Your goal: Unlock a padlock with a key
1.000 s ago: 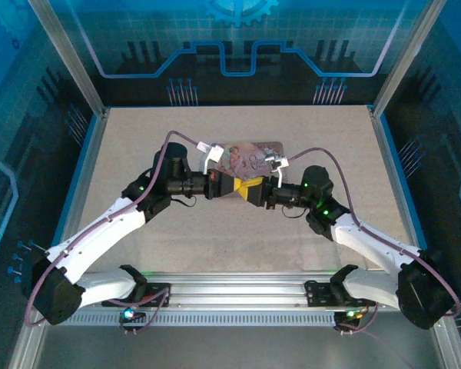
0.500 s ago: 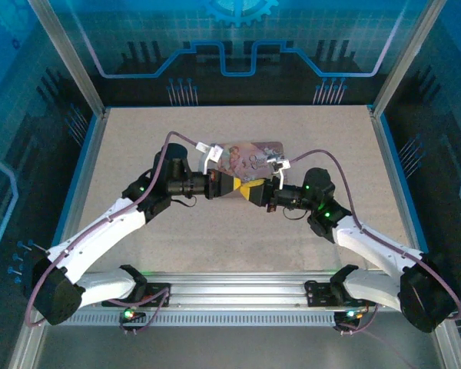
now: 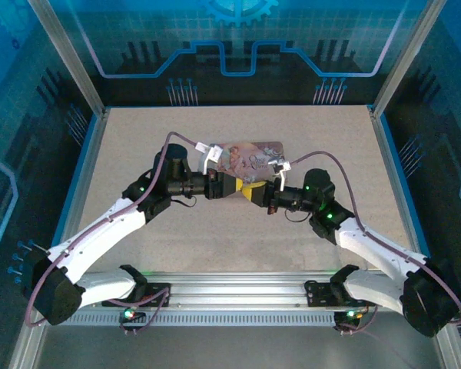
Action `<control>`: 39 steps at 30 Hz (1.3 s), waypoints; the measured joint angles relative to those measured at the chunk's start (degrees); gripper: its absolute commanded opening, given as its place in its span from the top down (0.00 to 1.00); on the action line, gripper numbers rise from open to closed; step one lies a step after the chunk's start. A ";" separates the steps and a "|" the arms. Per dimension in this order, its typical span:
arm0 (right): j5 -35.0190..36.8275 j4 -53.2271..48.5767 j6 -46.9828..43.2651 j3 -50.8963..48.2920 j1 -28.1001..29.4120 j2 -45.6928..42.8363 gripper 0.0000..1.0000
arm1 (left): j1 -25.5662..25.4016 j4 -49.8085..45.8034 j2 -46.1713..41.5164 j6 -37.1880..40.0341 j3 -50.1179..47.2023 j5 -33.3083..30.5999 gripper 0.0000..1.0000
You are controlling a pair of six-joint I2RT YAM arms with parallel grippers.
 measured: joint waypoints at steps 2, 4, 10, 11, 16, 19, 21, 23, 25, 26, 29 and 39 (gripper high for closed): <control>0.98 -3.15 -1.29 0.00 -0.15 -0.81 0.98 | 0.37 -0.04 0.00 0.37 0.00 -0.76 0.41; 2.08 -6.64 -2.43 0.00 -0.66 -1.64 0.97 | 0.72 -0.39 0.09 0.63 0.09 -1.99 0.28; 6.43 -17.11 -5.03 -0.26 -4.11 -4.15 0.97 | 0.85 -5.73 5.44 3.87 5.90 -7.72 0.23; 7.06 -18.36 -5.27 -0.55 -4.70 -4.57 0.97 | 0.85 -6.34 6.60 4.42 6.97 -8.57 0.23; 9.99 -23.41 -5.53 -4.72 -8.26 -6.12 0.96 | 0.15 -10.38 15.58 8.24 14.40 -12.87 0.23; 11.04 -25.33 -5.25 -7.98 -10.56 -6.16 0.96 | -1.44 -12.04 21.86 9.97 18.95 -14.58 0.23; 11.43 -26.64 -4.98 -9.94 -11.96 -6.32 0.96 | -2.67 -13.31 26.01 10.91 22.12 -15.52 0.23; 11.65 -27.61 -4.92 -11.50 -12.92 -6.91 0.96 | -3.76 -14.10 29.70 11.58 25.16 -16.41 0.23; 11.93 -28.92 -4.90 -12.76 -14.05 -8.13 0.96 | -4.72 -15.28 33.53 12.37 28.61 -17.42 0.23; 11.98 -29.20 -4.90 -13.11 -14.53 -8.63 0.96 | -5.07 -15.85 35.34 12.70 30.32 -17.84 0.23; 11.87 -30.12 -4.68 -14.03 -16.63 -10.75 0.96 | -5.86 -17.22 40.50 13.22 35.41 -18.80 0.23; 10.51 -34.95 -4.50 -15.26 -20.79 -15.26 0.96 | -7.19 -22.56 53.90 14.53 49.88 -19.74 0.23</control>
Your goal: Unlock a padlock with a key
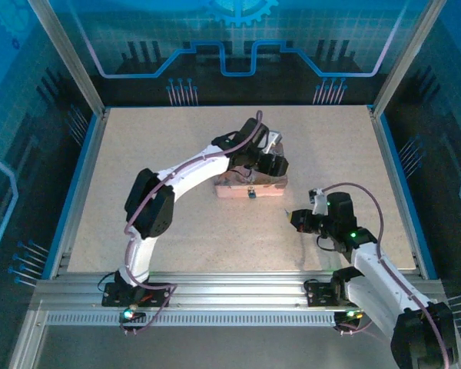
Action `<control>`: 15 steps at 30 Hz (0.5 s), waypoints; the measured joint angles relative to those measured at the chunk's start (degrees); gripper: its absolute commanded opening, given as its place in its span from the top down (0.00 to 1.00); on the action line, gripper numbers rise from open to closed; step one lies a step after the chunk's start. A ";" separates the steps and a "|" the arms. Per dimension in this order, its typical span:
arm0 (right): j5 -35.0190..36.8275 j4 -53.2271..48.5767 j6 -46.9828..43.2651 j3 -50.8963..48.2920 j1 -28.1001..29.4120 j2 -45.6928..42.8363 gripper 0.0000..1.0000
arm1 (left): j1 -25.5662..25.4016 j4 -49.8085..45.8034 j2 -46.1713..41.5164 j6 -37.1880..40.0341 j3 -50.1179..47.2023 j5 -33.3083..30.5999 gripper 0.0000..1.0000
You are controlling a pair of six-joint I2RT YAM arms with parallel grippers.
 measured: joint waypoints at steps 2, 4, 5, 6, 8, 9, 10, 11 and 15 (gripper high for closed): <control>-0.24 -0.48 0.00 -0.44 -0.35 -0.02 0.96 | -0.57 -1.31 2.12 0.46 2.91 -0.42 0.23; -0.70 -0.87 -0.02 -0.83 -0.59 -0.04 0.96 | -1.07 -2.40 3.50 1.01 4.57 -0.66 0.23; -0.85 -1.16 -0.02 -0.90 -0.63 -0.04 0.96 | -1.29 -2.86 4.02 1.16 5.22 -0.83 0.23; -0.96 -1.40 -0.02 -0.92 -0.68 -0.04 0.96 | -1.49 -3.26 4.55 1.25 5.73 -0.92 0.23; -1.07 -1.60 -0.02 -0.92 -0.81 -0.22 0.96 | -1.84 -4.11 5.22 1.42 6.23 -1.09 0.23; -1.11 -1.68 -0.02 -0.92 -0.96 -0.35 0.96 | -1.97 -4.44 5.38 1.46 6.27 -1.27 0.23; -1.07 -1.90 -0.02 -0.92 -1.05 -0.55 0.95 | -2.08 -4.79 5.51 1.57 6.29 -1.31 0.23; -1.07 -2.10 -0.02 -0.94 -1.11 -0.66 0.96 | -2.19 -5.18 5.60 1.62 6.29 -1.46 0.23; -1.14 -2.82 -0.02 -0.94 -1.68 -0.90 0.95 | -2.62 -6.54 5.60 2.49 6.29 -2.36 0.22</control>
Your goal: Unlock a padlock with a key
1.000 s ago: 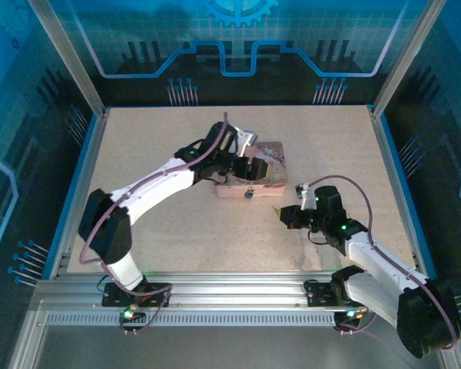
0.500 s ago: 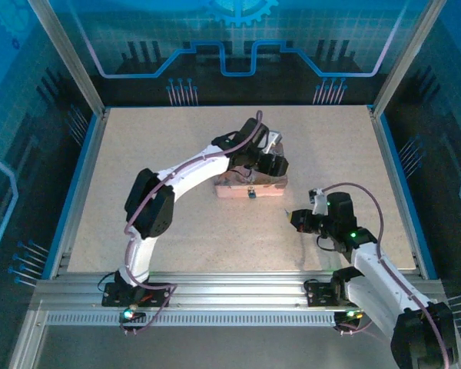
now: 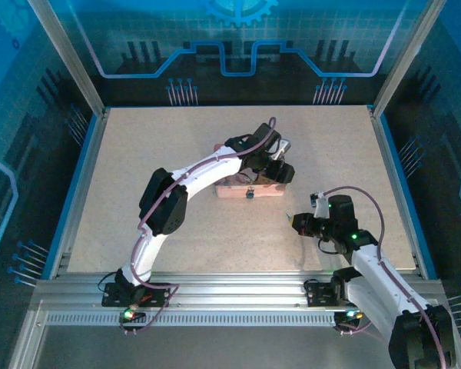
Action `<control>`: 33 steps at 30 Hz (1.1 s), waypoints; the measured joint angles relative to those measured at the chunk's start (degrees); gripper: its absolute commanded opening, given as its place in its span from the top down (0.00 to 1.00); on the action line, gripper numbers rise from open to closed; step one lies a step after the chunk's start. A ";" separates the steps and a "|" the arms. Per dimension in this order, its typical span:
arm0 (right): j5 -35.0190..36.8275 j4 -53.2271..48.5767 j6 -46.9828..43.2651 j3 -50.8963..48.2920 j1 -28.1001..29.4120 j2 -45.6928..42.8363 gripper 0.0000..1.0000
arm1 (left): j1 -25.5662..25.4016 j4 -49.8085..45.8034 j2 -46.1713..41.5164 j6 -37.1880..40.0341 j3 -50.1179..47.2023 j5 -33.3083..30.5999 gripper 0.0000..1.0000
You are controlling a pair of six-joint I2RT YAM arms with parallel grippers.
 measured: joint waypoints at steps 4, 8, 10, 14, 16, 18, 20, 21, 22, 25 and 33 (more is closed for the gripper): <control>-0.09 -1.05 -0.02 0.00 -0.44 -0.44 0.95 | -0.98 -1.03 0.00 0.44 -0.11 -0.87 0.22; -0.11 -1.86 -0.04 0.00 -0.52 -1.31 0.96 | -2.08 0.35 -0.63 0.61 -2.03 -2.10 0.22; -0.11 -2.29 -0.22 0.00 -0.55 -1.55 0.96 | -2.40 1.62 -2.01 0.50 -4.28 -2.10 0.22; -0.13 -3.06 -0.26 0.00 -0.61 -1.90 0.95 | -3.04 3.17 -4.61 0.11 -8.28 -2.10 0.22; -0.15 -3.34 -0.26 0.00 -0.79 -2.23 0.95 | -3.43 3.41 -5.68 0.07 -9.86 -2.10 0.22; -0.15 -3.56 -0.28 0.00 -0.81 -2.58 0.95 | -3.72 3.41 -6.40 -0.02 -10.82 -2.08 0.22; -0.17 -3.65 -0.26 -0.02 -0.81 -2.86 0.95 | -3.87 3.45 -7.04 -0.07 -11.65 -2.08 0.22; -0.17 -3.74 -0.26 -0.02 -0.81 -3.02 0.95 | -3.89 3.48 -7.37 -0.07 -12.11 -2.08 0.22; -0.22 -3.78 -0.26 -0.02 -0.81 -3.15 0.95 | -3.93 3.69 -7.72 -0.07 -12.70 -2.05 0.22; -0.52 -3.82 -0.26 -0.42 -0.81 -3.48 0.95 | -4.04 4.28 -8.52 -0.09 -13.94 -2.05 0.22; -2.32 -4.02 -0.46 -0.74 -0.81 -3.63 0.95 | -4.26 4.39 -10.12 -0.15 -14.60 -2.03 0.20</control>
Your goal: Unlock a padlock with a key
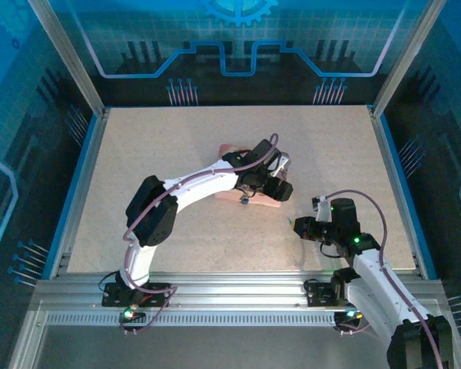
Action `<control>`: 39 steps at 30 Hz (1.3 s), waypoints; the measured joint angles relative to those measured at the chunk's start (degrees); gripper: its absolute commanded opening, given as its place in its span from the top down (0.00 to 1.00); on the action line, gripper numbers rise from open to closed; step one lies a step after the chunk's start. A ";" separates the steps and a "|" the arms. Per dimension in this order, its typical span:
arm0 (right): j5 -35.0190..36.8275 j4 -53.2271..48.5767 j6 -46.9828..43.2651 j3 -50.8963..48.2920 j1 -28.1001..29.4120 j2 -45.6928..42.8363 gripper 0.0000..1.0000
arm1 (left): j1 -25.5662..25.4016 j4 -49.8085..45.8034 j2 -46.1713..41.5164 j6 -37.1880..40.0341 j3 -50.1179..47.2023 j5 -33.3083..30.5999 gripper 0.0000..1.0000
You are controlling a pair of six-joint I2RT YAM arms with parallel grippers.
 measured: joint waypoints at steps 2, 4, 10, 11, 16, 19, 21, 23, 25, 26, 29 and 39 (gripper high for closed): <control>-0.74 0.02 0.00 0.00 0.00 0.00 0.95 | 0.02 0.00 -0.81 -0.20 0.00 -0.02 0.18; -1.55 0.09 0.00 0.02 0.00 0.02 0.95 | 0.13 0.07 -1.97 -0.50 0.00 0.00 0.18; -5.92 0.57 -0.63 2.05 -0.55 2.62 0.96 | 1.92 2.12 -10.27 -1.46 -3.21 -0.02 0.16; -6.88 0.72 -0.72 3.04 -0.85 3.61 0.95 | 2.64 2.64 -12.57 -1.60 -4.85 -0.04 0.16; -10.10 2.45 -1.29 8.83 -1.49 8.57 0.95 | 7.28 6.34 -25.03 -3.17 -15.80 -0.46 0.16; -11.52 4.63 -1.31 12.22 -1.51 12.48 0.96 | 9.11 8.57 -31.74 -4.48 -23.82 -0.98 0.15; -12.33 6.38 -1.27 14.19 -1.53 15.54 0.96 | 9.55 9.86 -35.34 -5.42 -29.16 -1.22 0.15; -12.72 7.74 -1.27 15.78 -1.53 18.32 0.96 | 9.73 10.58 -38.25 -6.19 -34.01 -1.38 0.15; -12.83 9.33 -1.03 17.22 -1.55 20.87 0.96 | 9.79 11.41 -40.44 -7.21 -38.10 -1.40 0.15; -12.83 10.29 -0.85 17.86 -1.55 22.14 0.96 | 9.79 11.76 -41.48 -7.72 -40.15 -1.38 0.15; -12.79 12.90 -0.26 19.08 -1.49 25.22 0.96 | 9.79 14.25 -43.78 -9.90 -45.83 -1.29 0.16; -11.58 20.83 1.81 22.64 -0.35 36.20 0.97 | 9.77 26.80 -42.18 -15.56 -55.71 0.13 0.21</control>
